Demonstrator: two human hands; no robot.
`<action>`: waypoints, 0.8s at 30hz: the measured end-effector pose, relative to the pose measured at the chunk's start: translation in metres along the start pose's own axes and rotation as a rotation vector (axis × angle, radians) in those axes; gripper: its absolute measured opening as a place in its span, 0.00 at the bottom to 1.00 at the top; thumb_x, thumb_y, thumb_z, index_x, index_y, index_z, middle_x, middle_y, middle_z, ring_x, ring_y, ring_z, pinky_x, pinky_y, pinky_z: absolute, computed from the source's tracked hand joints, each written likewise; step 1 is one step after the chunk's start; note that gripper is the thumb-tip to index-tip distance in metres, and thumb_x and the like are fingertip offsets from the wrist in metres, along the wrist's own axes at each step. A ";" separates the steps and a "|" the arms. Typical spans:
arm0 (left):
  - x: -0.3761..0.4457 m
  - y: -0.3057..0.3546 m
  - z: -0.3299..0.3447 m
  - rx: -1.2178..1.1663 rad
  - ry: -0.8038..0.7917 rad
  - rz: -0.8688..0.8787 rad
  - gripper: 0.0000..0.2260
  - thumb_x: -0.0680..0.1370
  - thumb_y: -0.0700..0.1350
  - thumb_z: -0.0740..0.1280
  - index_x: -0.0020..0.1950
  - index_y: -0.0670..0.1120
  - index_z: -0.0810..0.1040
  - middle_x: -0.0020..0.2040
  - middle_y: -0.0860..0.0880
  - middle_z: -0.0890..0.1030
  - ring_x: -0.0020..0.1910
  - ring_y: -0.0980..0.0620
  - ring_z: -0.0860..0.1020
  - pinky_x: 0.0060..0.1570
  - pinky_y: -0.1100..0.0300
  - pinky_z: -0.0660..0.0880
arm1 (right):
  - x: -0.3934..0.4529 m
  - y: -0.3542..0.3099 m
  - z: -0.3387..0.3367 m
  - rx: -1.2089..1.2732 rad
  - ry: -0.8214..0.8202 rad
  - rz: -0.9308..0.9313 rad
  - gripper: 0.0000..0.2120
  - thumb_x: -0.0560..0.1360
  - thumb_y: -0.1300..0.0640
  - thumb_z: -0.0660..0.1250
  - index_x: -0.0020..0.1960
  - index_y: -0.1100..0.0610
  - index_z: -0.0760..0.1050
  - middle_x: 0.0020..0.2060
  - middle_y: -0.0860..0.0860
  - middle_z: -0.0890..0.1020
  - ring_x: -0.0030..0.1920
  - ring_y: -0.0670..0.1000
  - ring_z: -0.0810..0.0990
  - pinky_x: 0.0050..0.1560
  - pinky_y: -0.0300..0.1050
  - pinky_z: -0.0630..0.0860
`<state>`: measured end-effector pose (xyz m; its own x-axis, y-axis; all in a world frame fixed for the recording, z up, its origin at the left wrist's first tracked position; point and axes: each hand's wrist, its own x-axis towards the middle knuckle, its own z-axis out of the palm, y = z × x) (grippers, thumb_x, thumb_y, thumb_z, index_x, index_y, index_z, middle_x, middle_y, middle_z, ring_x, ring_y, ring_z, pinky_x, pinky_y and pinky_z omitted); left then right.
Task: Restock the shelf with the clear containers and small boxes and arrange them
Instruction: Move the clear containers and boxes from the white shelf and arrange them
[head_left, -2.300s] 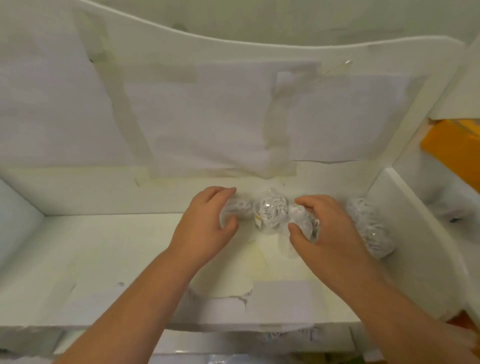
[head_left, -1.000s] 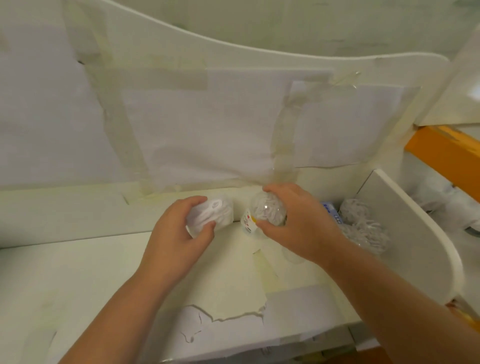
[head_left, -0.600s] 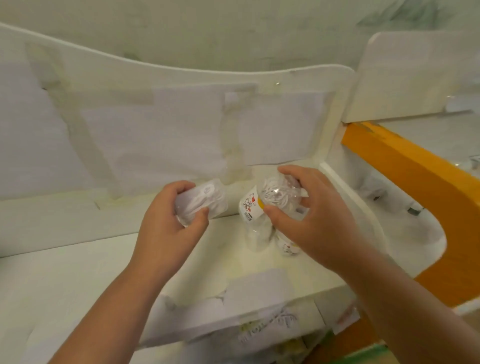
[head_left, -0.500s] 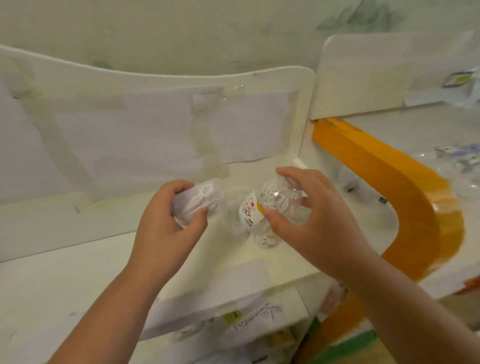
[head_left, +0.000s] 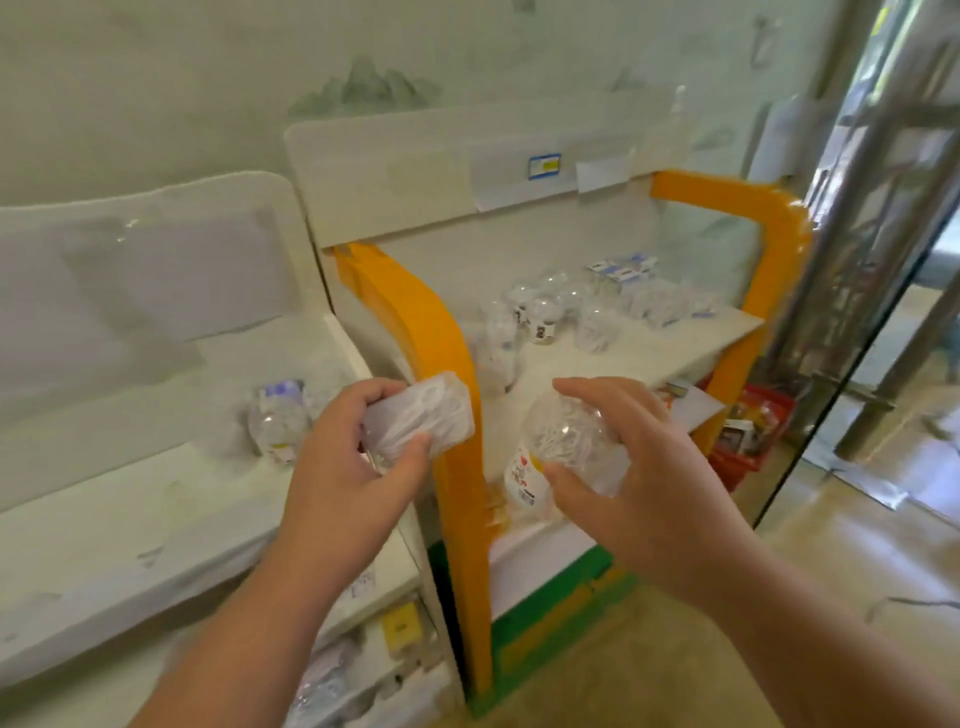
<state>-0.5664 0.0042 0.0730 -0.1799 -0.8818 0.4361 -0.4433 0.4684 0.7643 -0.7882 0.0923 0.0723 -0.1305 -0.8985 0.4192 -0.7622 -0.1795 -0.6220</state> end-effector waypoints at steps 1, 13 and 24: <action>-0.001 0.009 0.014 -0.010 -0.021 0.007 0.17 0.73 0.45 0.73 0.54 0.63 0.72 0.49 0.63 0.77 0.47 0.67 0.75 0.40 0.77 0.68 | -0.008 0.009 -0.013 -0.006 0.010 0.019 0.30 0.71 0.46 0.72 0.69 0.34 0.64 0.63 0.33 0.68 0.61 0.40 0.69 0.57 0.34 0.70; 0.028 0.061 0.143 -0.064 -0.133 0.007 0.17 0.74 0.48 0.72 0.61 0.59 0.72 0.54 0.59 0.77 0.49 0.68 0.74 0.39 0.78 0.69 | -0.035 0.110 -0.088 -0.006 0.094 0.205 0.29 0.68 0.39 0.70 0.66 0.31 0.64 0.61 0.29 0.67 0.63 0.42 0.72 0.60 0.48 0.77; 0.105 0.041 0.215 -0.091 -0.051 -0.049 0.18 0.74 0.49 0.72 0.60 0.62 0.71 0.54 0.66 0.75 0.52 0.68 0.74 0.48 0.73 0.70 | 0.070 0.199 -0.090 -0.097 -0.053 0.163 0.28 0.73 0.42 0.71 0.68 0.32 0.63 0.64 0.30 0.65 0.66 0.38 0.67 0.66 0.41 0.70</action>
<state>-0.7919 -0.0810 0.0477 -0.2053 -0.9042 0.3746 -0.3714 0.4261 0.8249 -1.0059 0.0300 0.0377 -0.2255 -0.9326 0.2817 -0.7915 0.0068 -0.6111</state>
